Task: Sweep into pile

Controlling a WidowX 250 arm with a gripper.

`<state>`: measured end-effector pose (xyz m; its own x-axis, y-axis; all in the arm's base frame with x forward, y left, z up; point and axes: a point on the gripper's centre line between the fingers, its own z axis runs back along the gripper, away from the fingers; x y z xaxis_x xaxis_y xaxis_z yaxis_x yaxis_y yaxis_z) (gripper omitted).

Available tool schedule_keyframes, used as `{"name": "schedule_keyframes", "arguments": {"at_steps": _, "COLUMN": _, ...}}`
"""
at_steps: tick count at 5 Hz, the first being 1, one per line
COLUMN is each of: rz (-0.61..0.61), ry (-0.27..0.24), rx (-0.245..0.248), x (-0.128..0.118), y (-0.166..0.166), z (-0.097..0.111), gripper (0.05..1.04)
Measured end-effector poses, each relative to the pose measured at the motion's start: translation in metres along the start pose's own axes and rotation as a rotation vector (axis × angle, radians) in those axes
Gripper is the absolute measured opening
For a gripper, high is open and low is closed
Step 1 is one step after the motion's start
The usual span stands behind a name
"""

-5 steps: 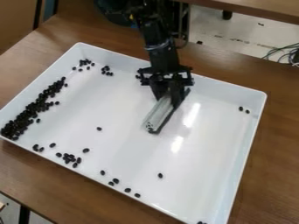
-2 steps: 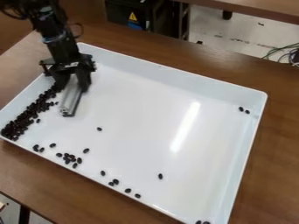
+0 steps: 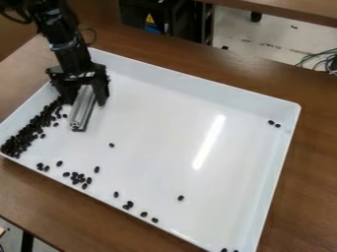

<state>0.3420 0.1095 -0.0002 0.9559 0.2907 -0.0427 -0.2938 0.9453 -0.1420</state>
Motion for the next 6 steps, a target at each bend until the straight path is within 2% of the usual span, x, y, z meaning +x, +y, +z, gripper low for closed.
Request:
{"name": "schedule_keyframes", "arguments": {"at_steps": 1, "rz": -0.046, "ry": 0.006, "rx": 0.001, "x": -0.006, "y": -0.004, "z": 0.001, "gripper": 0.993}}
{"name": "schedule_keyframes", "arguments": {"at_steps": 2, "rz": -0.084, "ry": -0.042, "rx": 0.099, "x": -0.016, "y": -0.016, "z": 0.008, "gripper": 0.999}}
{"name": "schedule_keyframes", "arguments": {"at_steps": 3, "rz": -0.095, "ry": -0.093, "rx": 0.171, "x": -0.023, "y": -0.034, "z": 0.029, "gripper": 1.0}}
{"name": "schedule_keyframes", "arguments": {"at_steps": 4, "rz": -0.069, "ry": -0.138, "rx": 0.197, "x": -0.029, "y": -0.049, "z": 0.056, "gripper": 1.0}}
{"name": "schedule_keyframes", "arguments": {"at_steps": 5, "rz": -0.141, "ry": -0.16, "rx": 0.224, "x": -0.042, "y": -0.089, "z": 0.069, "gripper": 1.0}}
{"name": "schedule_keyframes", "arguments": {"at_steps": 6, "rz": -0.256, "ry": -0.123, "rx": 0.15, "x": -0.059, "y": -0.131, "z": 0.061, "gripper": 1.0}}
